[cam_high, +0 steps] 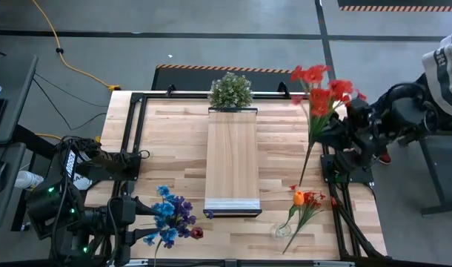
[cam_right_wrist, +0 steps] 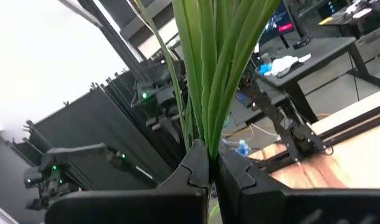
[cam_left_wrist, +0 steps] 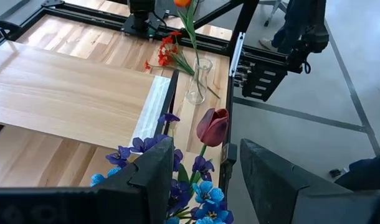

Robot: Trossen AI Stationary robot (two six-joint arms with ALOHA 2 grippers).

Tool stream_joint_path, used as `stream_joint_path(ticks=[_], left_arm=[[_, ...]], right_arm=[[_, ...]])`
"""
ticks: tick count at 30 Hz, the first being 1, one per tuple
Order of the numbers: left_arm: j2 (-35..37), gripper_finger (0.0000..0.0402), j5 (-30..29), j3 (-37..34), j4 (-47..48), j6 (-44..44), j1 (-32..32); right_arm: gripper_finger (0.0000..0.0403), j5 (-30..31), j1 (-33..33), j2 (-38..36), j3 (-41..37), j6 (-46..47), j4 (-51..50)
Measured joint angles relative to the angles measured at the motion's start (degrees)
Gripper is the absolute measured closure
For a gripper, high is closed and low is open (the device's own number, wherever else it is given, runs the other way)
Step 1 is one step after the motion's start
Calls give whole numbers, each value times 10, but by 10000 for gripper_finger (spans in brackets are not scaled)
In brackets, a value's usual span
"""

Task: Pick and place flowers into a vace then onto a shelf
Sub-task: Put the top red flowers into the right transparent vase

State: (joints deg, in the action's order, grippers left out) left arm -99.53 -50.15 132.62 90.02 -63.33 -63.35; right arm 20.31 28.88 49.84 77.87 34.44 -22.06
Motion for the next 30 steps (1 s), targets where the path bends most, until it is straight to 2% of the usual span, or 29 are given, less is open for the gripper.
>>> stream_joint_path(ticks=[4, 14, 21, 30], left_arm=[[0, 186, 0, 0, 0, 0, 0], [0, 186, 0, 0, 0, 0, 0], [0, 186, 0, 0, 0, 0, 0], [0, 186, 1, 0, 0, 0, 0]], right_arm=[[402, 64, 65, 18, 0, 0, 0], [402, 273, 229, 67, 0, -5, 17], [402, 416, 346, 106, 0, -59, 97], [402, 617, 469, 148, 0, -85, 159]])
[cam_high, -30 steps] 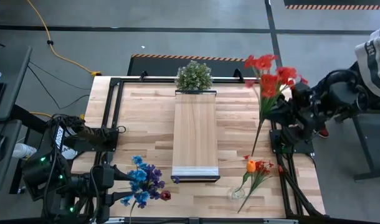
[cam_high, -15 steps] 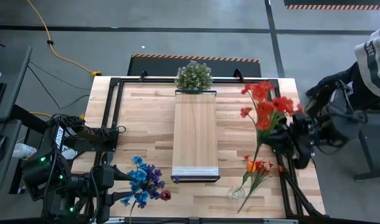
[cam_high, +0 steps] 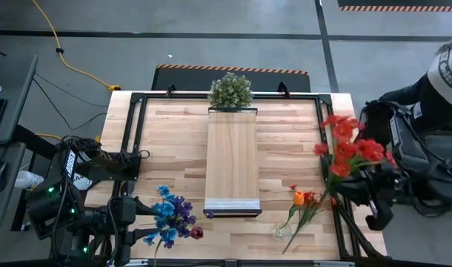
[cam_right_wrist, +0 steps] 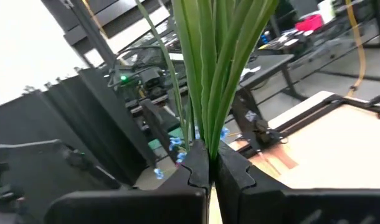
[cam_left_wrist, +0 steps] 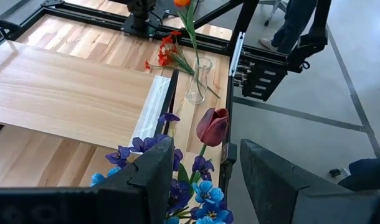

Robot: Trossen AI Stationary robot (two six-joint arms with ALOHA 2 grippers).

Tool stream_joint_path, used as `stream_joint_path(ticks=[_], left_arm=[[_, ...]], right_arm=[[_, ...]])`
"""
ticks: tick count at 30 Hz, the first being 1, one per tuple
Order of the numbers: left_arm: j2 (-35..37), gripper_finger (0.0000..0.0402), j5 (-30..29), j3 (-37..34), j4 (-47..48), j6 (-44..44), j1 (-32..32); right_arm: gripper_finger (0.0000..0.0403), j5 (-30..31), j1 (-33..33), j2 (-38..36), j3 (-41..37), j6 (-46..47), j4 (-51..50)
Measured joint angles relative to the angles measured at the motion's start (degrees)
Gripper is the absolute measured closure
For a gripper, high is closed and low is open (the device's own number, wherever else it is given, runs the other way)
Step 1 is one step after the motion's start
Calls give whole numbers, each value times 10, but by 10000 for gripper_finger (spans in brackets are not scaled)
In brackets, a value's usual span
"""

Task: Pick and place flowers into a vace then onto a shelf
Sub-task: Put the top red flowers into the right transparent vase

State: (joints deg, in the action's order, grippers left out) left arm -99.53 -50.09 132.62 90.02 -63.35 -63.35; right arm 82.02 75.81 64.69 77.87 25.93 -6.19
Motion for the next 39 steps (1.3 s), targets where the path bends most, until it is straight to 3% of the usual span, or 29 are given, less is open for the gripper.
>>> stream_joint_path(ticks=[5, 10, 20, 39], left_arm=[[0, 186, 0, 0, 0, 0, 0], [0, 186, 0, 0, 0, 0, 0], [0, 186, 0, 0, 0, 0, 0], [0, 186, 1, 0, -1, 0, 0]], right_arm=[[403, 79, 44, 33, 0, -61, 75], [403, 80, 56, 65, 1, -83, 107], [402, 79, 56, 129, 1, -35, 128], [402, 80, 42, 215, 0, -113, 164]])
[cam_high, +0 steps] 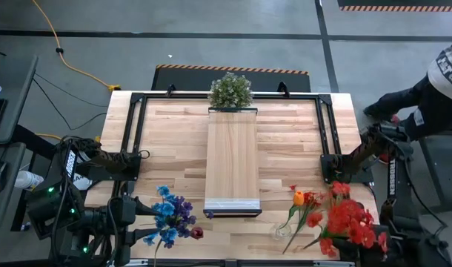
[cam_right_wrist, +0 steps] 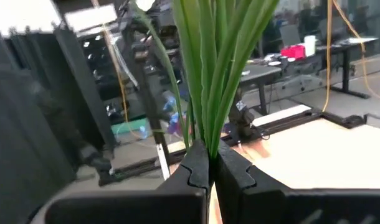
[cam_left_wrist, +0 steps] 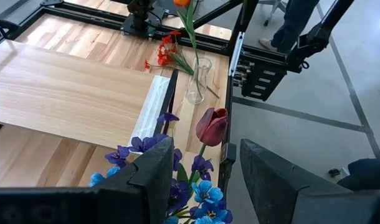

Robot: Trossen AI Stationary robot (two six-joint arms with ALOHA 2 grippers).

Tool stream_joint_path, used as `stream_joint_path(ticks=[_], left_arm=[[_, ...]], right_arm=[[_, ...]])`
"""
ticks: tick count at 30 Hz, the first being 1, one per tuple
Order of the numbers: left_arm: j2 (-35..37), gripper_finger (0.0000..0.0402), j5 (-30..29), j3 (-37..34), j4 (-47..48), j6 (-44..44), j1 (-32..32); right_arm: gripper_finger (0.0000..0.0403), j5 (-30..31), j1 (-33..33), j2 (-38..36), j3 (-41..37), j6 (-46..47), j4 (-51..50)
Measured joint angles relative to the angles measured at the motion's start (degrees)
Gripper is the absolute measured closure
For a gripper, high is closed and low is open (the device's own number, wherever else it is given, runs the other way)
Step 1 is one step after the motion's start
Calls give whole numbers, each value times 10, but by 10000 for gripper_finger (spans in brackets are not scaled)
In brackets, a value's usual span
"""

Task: Pick and place flowers into a vace then onto a shelf
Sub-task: Put the top red flowers into the right transparent vase

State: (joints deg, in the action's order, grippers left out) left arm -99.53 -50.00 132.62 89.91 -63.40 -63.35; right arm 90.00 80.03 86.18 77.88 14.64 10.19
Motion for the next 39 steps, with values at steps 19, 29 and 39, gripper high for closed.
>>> stream_joint_path(ticks=[19, 29, 39], left_arm=[[0, 186, 1, 0, 0, 0, 0], [0, 186, 1, 0, 0, 0, 0], [0, 186, 0, 0, 1, 0, 0]], right_arm=[[402, -1, -60, 38, 0, -33, -71], [402, -1, -66, 36, 0, 53, -177], [402, -46, -65, 36, 0, 124, -281]])
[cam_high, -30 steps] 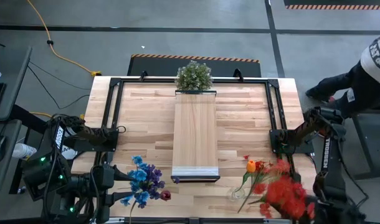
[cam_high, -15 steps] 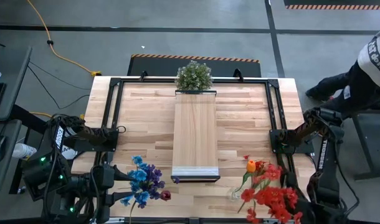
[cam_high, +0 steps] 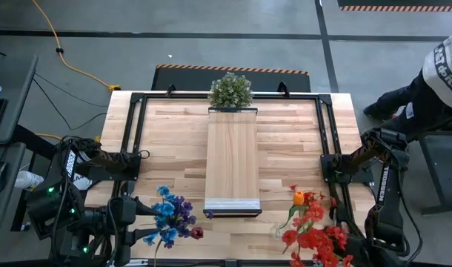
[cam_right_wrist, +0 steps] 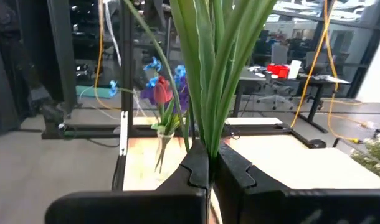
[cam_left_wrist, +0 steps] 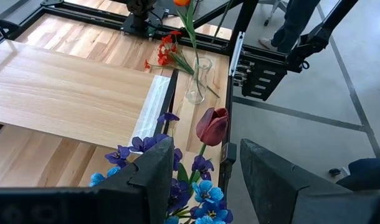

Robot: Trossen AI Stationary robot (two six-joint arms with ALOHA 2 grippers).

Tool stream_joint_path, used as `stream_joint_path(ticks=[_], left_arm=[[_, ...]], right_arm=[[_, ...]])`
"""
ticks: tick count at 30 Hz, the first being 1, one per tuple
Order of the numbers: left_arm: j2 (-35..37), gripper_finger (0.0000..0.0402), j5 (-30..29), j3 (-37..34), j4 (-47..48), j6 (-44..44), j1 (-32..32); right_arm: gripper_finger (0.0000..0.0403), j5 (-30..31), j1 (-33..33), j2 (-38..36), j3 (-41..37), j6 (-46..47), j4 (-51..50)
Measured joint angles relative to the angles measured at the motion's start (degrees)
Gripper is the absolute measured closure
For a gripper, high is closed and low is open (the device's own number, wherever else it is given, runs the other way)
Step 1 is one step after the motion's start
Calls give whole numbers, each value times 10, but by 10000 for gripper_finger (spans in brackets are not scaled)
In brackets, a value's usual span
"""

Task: Pick and place flowers into a vace then onto a shelf
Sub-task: Put the top red flowers into the right transparent vase

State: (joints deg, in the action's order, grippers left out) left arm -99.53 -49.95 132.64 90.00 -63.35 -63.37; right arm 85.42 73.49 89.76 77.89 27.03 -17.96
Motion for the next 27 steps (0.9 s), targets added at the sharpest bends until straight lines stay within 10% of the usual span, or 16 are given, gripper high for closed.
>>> stream_joint_path(ticks=[27], left_arm=[[0, 186, -1, 0, -1, -3, 0]], right_arm=[[402, -129, -54, 0, 0, 180, -195]])
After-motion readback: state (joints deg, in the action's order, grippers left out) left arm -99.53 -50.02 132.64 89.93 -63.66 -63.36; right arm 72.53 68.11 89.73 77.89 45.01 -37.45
